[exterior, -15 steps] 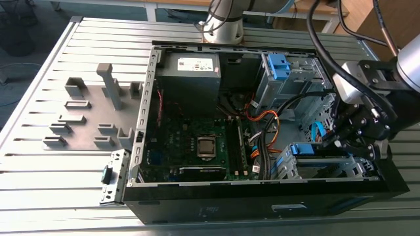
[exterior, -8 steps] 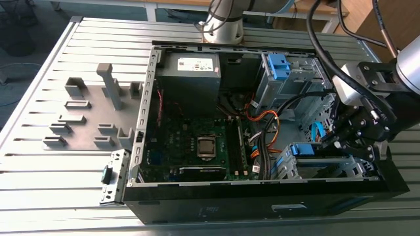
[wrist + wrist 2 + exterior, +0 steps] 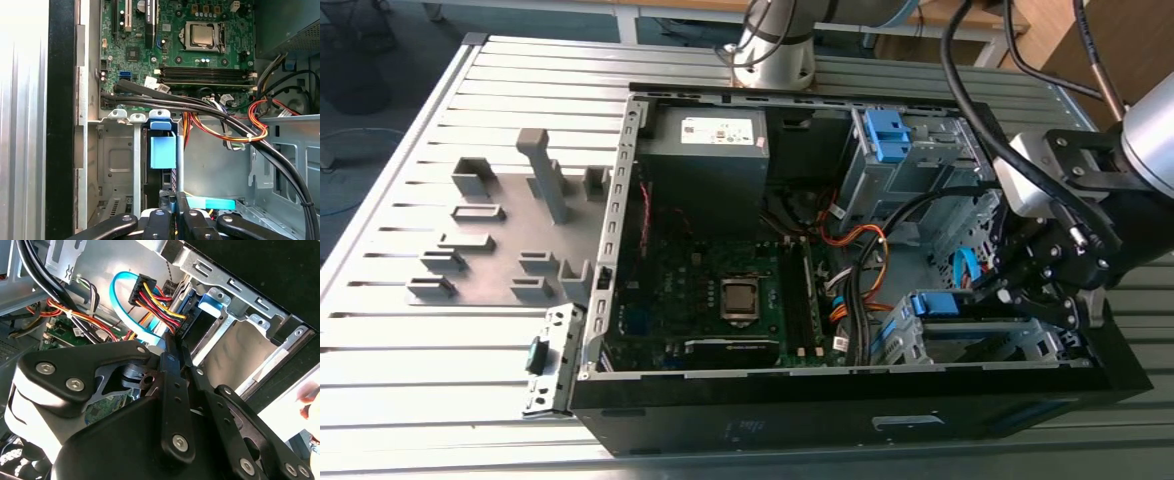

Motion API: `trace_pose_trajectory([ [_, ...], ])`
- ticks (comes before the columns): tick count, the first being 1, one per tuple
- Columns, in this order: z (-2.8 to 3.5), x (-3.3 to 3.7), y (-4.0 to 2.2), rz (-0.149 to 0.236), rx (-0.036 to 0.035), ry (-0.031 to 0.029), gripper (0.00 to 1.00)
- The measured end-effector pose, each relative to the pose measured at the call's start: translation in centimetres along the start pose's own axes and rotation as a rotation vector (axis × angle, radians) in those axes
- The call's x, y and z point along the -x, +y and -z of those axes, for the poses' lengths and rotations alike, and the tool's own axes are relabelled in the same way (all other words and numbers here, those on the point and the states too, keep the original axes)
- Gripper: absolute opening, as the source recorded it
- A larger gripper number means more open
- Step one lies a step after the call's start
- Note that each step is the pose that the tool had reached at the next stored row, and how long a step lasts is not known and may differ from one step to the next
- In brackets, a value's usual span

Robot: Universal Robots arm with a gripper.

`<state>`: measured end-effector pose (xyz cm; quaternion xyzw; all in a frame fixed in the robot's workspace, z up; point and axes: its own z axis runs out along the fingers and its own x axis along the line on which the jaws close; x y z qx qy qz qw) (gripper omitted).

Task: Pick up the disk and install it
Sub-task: 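Insert the second disk wire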

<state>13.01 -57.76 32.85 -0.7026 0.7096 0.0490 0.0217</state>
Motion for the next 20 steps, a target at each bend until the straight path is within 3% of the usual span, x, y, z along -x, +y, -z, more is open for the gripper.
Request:
trace_pose_trajectory([
  [6,-0.12,0.0,-0.02,0.0,-0.0002,-0.0023,0.17],
  [9,-0.03,0.0,-0.01,0.0,0.0,-0.0003,0.29],
  [12,0.01,0.0,0.0,0.0,0.0,0.0001,0.29],
  [17,1.84,0.19,0.07,0.0,-0.0001,0.0,0.29],
  [20,1.9,0.28,0.07,0.0,-0.0001,-0.0005,0.29],
])
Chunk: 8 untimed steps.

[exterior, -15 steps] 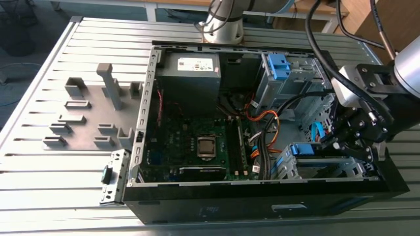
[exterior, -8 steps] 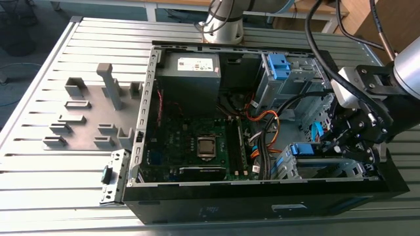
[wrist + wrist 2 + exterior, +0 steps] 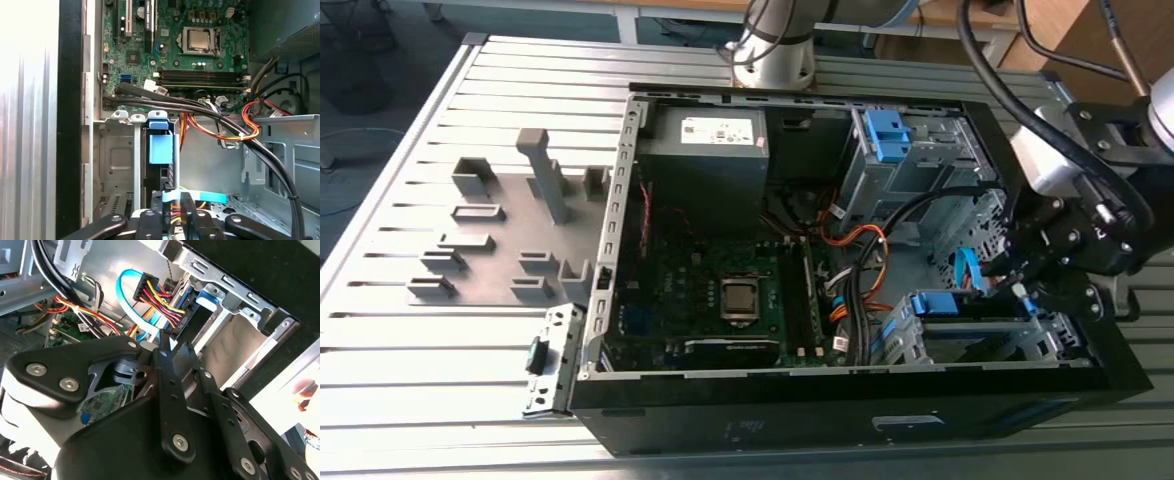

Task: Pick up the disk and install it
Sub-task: 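Insert the second disk wire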

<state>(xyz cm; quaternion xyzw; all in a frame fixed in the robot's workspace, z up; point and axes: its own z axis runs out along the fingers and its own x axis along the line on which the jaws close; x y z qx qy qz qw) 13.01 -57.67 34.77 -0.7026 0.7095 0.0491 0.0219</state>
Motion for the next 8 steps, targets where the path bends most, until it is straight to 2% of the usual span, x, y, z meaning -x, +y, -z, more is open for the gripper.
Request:
trace_pose_trajectory([
  [1,-0.03,0.0,0.0,0.0,0.0002,-0.0001,0.28],
  [2,-0.13,-0.01,0.0,0.0,0.0017,-0.0014,0.22],
  [3,-0.24,-0.02,0.0,0.0,0.0039,-0.002,0.22],
  [5,-0.5,-0.04,-0.03,-0.001,0.0088,-0.003,0.11],
  [8,-0.91,-0.09,-0.07,-0.001,0.0157,-0.0035,0.11],
])
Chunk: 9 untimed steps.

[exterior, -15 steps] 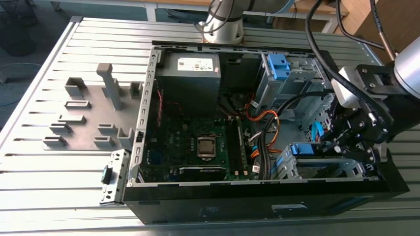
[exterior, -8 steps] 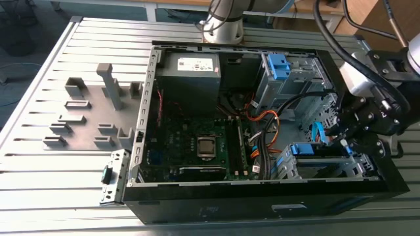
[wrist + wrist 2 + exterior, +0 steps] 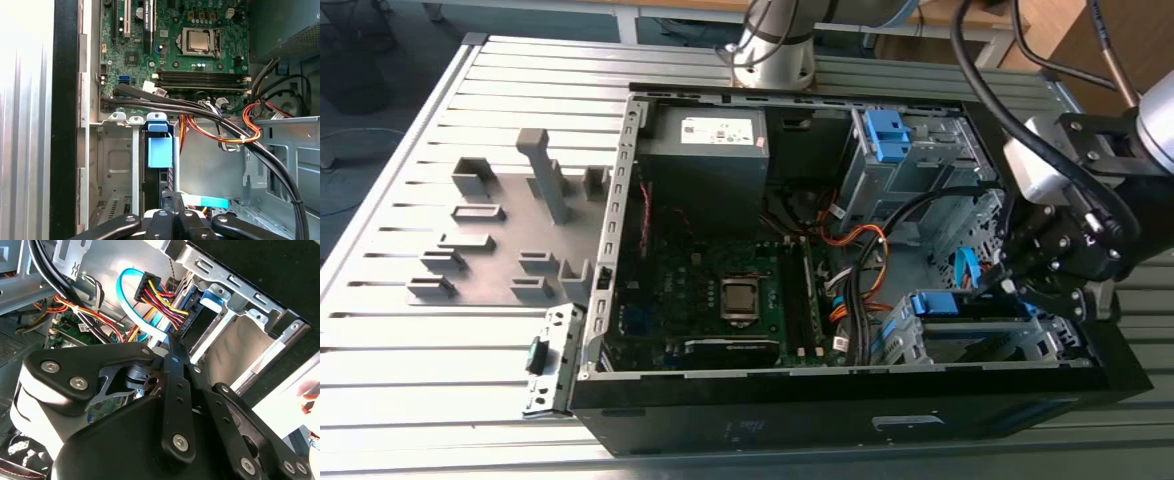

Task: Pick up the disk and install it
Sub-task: 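Insert the second disk wire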

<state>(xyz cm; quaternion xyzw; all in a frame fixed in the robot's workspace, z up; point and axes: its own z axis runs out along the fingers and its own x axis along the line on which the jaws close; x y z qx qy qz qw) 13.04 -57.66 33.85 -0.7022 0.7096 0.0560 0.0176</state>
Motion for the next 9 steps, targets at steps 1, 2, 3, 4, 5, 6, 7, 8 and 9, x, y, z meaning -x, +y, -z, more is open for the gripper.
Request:
trace_pose_trajectory([
  [1,-0.16,-0.04,-0.04,0.0,0.0023,-0.0001,0.11],
  [2,-0.3,-0.09,-0.08,-0.001,0.0042,-0.0002,0.11],
  [3,-0.4,-0.14,-0.13,-0.001,0.0058,0.0002,0.11],
  [4,-0.48,-0.18,-0.16,-0.001,0.0069,0.0005,0.11],
  [5,-0.54,-0.23,-0.19,-0.001,0.0079,0.001,0.11],
  [6,-0.61,-0.27,-0.22,-0.001,0.0087,0.0012,0.11],
  [7,-0.67,-0.32,-0.24,-0.001,0.0091,0.0012,0.11],
  [8,-0.73,-0.37,-0.27,-0.001,0.0094,0.0008,0.11],
  [9,-0.74,-0.4,-0.28,-0.001,0.0095,0.0005,0.11],
])
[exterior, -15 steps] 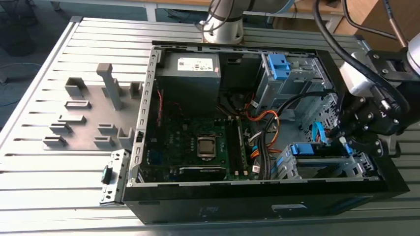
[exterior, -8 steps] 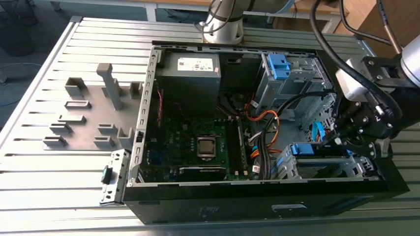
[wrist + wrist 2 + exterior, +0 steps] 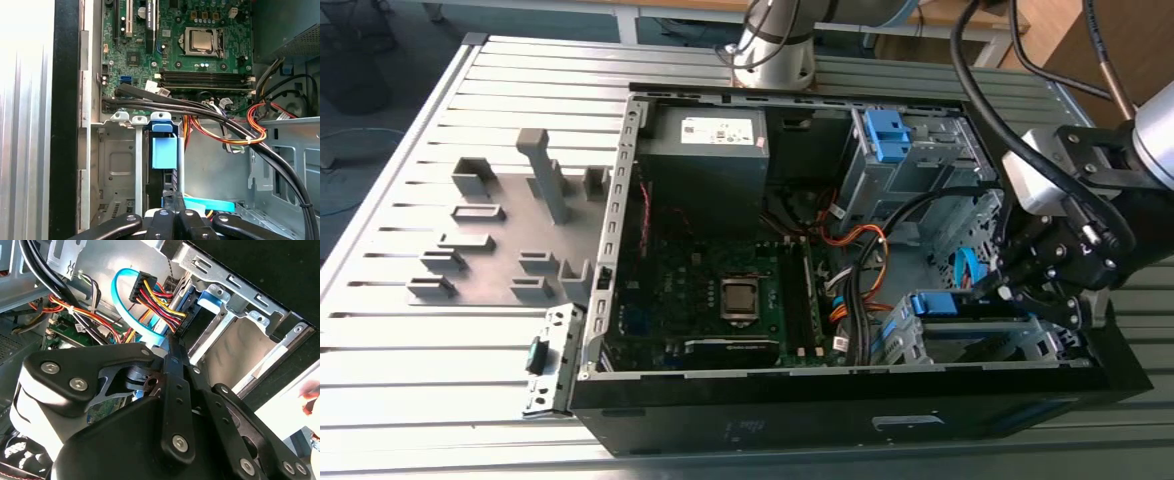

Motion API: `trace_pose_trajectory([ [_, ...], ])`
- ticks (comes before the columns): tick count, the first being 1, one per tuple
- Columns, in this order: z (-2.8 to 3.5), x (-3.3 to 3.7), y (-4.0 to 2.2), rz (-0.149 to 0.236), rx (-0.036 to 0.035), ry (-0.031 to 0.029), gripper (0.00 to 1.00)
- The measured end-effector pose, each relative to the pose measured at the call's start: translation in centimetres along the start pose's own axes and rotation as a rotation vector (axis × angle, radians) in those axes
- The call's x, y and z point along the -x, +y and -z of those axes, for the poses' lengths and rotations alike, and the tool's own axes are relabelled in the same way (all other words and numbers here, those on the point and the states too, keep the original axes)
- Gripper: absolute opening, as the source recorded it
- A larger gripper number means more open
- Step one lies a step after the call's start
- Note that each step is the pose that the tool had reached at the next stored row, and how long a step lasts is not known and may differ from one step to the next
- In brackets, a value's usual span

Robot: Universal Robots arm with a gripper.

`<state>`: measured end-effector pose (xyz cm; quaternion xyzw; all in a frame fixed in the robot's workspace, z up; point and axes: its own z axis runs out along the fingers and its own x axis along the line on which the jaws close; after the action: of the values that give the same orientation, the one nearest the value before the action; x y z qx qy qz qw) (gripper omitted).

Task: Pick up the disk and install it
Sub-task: 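Insert the second disk wire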

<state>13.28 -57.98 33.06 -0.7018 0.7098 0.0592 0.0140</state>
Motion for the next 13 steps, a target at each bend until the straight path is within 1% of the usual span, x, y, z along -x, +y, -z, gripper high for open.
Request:
trace_pose_trajectory([
  [1,0.03,-0.02,-0.02,0.0,0.0001,0.0006,0.11],
  [3,0.0,-0.02,-0.08,0.0,0.0001,0.0,0.11],
  [5,0.15,0.01,-0.1,0.0,-0.0002,-0.0019,0.11],
  [6,0.28,0.02,-0.15,0.001,-0.0002,-0.003,0.11],
  [8,0.7,0.06,-0.25,0.0,0.0001,-0.0006,0.11],
  [10,0.97,0.09,-0.44,0.0,0.0001,-0.0009,0.11],
  [13,1.56,0.15,-0.73,0.0,0.0004,-0.0004,0.11],
])
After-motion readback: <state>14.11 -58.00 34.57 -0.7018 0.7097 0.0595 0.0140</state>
